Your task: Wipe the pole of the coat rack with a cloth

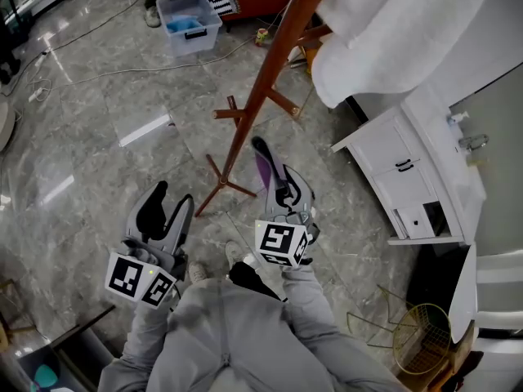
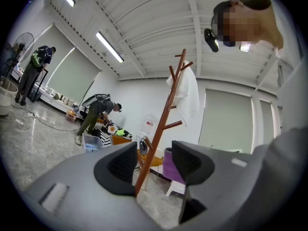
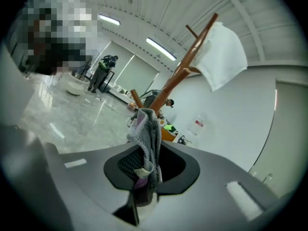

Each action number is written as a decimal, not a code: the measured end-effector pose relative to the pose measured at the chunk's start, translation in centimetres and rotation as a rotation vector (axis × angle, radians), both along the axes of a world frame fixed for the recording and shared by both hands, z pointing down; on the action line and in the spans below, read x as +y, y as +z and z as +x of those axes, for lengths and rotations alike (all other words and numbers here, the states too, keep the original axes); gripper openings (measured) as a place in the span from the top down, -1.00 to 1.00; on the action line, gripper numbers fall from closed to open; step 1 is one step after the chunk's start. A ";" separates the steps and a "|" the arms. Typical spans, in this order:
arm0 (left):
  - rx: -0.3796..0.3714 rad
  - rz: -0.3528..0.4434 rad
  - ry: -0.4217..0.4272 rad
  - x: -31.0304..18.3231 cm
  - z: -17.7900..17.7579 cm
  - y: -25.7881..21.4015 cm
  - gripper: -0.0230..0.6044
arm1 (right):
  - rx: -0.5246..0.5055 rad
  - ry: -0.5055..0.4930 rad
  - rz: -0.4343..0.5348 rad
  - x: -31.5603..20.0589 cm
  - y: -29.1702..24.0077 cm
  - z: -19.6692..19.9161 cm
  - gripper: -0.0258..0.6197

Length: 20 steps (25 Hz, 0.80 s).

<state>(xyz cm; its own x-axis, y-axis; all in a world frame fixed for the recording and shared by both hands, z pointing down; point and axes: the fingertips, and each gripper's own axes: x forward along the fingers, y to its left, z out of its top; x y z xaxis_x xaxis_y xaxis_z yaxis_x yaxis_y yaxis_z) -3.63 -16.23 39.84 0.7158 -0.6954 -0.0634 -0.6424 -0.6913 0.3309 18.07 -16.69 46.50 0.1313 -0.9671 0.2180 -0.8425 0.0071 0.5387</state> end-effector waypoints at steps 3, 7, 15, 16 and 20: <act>-0.002 0.003 -0.005 0.2 0.1 -0.1 0.15 | -0.094 0.040 0.076 -0.9 -2.4 1.6 0.76; -0.010 0.009 -0.027 0.3 -0.4 -0.3 0.15 | -0.183 0.071 0.144 -2.7 -4.7 3.2 0.76; -0.037 0.012 -0.115 0.3 -2.1 -0.7 0.15 | -0.258 -0.047 0.199 -7.7 -6.8 1.3 0.76; -0.040 0.011 -0.126 0.3 -2.2 -0.7 0.15 | -0.263 -0.065 0.192 -8.1 -6.6 0.9 0.76; -0.051 -0.002 -0.160 0.1 -2.4 -0.3 0.15 | -0.270 -0.126 0.149 -9.5 -4.9 -0.5 0.76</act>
